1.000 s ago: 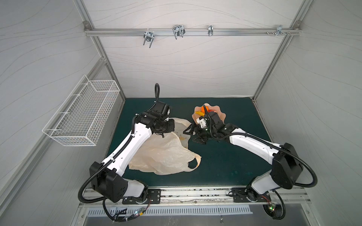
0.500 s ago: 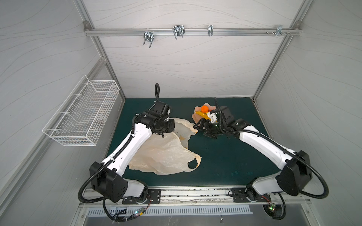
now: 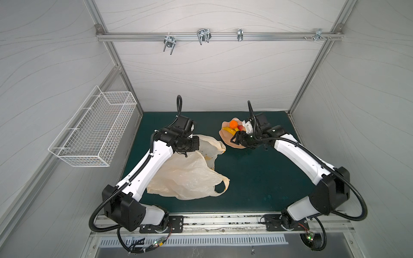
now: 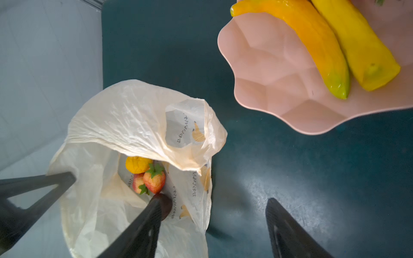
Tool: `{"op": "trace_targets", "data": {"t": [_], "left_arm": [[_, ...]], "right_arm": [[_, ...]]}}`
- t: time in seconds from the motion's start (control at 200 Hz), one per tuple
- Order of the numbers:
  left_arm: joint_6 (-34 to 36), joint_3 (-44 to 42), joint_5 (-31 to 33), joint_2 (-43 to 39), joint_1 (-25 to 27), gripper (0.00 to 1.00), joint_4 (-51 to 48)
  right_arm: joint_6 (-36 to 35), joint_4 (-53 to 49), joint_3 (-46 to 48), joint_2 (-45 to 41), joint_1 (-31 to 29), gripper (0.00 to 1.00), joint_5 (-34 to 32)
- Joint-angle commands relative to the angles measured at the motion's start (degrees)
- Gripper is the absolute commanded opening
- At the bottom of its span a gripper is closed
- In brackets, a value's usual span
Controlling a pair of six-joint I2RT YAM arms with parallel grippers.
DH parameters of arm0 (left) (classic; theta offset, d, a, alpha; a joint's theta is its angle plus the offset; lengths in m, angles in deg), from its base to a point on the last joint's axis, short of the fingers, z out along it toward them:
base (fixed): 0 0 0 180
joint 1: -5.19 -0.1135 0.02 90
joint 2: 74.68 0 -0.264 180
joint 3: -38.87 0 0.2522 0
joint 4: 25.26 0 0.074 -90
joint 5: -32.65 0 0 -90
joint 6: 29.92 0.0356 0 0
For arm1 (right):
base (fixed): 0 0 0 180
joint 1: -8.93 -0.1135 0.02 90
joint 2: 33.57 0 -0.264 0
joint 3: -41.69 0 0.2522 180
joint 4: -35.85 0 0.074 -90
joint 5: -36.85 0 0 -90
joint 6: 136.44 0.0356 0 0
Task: Place the fruits into the plastic bag
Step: 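Lower the right gripper onto the yellow banana in the bowl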
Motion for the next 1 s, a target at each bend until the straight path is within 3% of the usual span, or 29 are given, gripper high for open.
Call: {"op": "trace_targets", "data": {"t": [0.0,0.465,0.7,0.995], "left_arm": [[0.9,1.2,-0.2,-1.9,-0.2,0.00,0.3],[0.7,-0.2,0.1,-4.4,-0.2,0.00,-0.9],[0.5,-0.5,0.2,-4.9,-0.2,0.00,-1.1],[0.4,-0.8,0.0,-4.8,-0.2,0.00,-1.1]], "right_arm": [[-9.2,-5.8,-3.8,5.0,0.5,0.68,-6.9],[-19.6,-9.7,-20.8,25.2,1.7,0.59,-21.0],[-20.4,-11.3,-26.8,33.0,3.2,0.57,-22.0],[-20.1,-11.0,-28.3,36.9,3.5,0.54,-21.4]]}}
